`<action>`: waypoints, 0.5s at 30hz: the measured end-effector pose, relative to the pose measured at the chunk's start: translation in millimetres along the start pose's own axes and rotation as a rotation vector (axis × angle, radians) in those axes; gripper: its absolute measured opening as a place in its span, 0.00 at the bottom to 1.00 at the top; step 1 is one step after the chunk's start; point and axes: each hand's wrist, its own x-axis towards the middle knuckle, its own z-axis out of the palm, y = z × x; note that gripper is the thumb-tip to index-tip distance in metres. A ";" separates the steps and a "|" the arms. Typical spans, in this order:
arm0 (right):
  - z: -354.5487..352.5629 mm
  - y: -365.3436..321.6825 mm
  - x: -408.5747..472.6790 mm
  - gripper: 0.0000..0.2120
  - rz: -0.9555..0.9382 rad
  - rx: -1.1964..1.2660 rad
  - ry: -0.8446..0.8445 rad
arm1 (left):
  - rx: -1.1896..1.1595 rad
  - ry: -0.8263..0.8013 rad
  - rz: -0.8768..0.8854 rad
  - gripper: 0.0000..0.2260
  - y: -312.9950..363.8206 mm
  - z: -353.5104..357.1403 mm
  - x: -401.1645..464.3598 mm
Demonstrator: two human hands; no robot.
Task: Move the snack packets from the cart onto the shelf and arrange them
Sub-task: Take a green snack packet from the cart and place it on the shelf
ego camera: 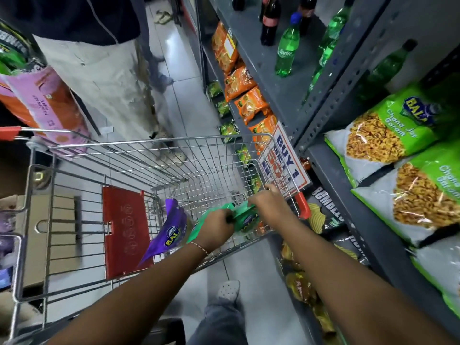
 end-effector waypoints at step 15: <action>-221.5 -38.1 -159.0 0.19 -0.073 0.282 0.927 | -0.643 0.215 0.445 0.29 104.3 -95.2 -96.1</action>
